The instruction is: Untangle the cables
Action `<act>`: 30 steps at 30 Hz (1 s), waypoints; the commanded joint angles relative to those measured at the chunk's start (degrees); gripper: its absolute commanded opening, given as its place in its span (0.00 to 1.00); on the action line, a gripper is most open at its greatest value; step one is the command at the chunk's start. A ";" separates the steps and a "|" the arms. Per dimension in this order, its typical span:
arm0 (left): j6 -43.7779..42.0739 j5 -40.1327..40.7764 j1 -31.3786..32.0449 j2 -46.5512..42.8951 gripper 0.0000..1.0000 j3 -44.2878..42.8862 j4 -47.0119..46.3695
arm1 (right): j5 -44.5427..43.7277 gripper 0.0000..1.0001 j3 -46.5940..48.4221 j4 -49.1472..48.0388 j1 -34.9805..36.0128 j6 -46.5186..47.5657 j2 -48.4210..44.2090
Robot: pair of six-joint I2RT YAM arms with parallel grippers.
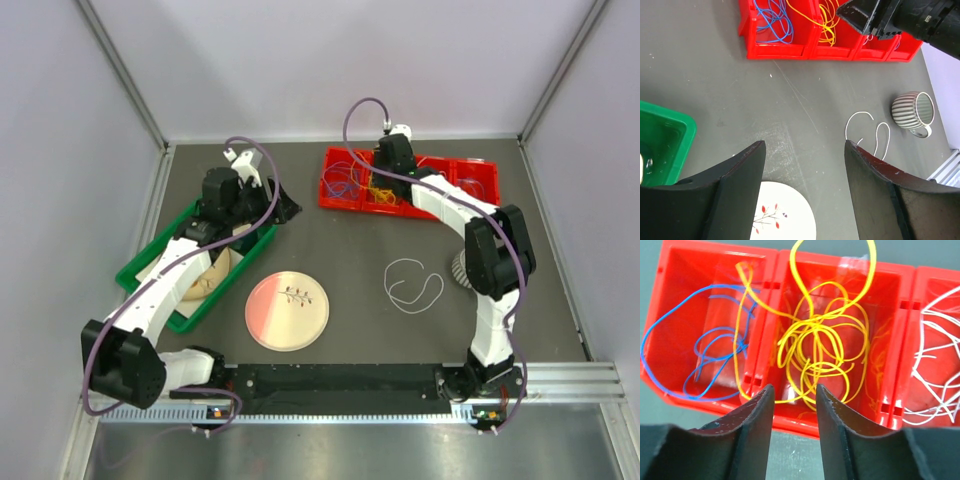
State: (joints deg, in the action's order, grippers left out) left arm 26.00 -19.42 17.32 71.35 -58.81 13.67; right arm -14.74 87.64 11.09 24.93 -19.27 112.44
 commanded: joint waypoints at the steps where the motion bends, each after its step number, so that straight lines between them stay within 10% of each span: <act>1: -0.07 0.17 -0.27 -2.53 0.70 -0.34 -1.72 | 6.55 0.40 0.69 -2.57 -0.23 5.01 -2.05; 7: 0.37 -0.62 -0.18 -1.92 0.70 -0.52 -2.07 | 17.73 0.45 0.26 -1.34 -0.23 15.39 -1.88; 30: 0.98 -1.85 -0.27 -0.34 0.69 -1.66 -2.25 | 10.97 0.41 8.87 6.48 1.88 36.05 5.51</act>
State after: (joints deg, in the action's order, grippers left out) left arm 26.89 -20.36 17.28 71.00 -58.83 13.61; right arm -2.24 92.97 18.44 25.61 14.68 117.19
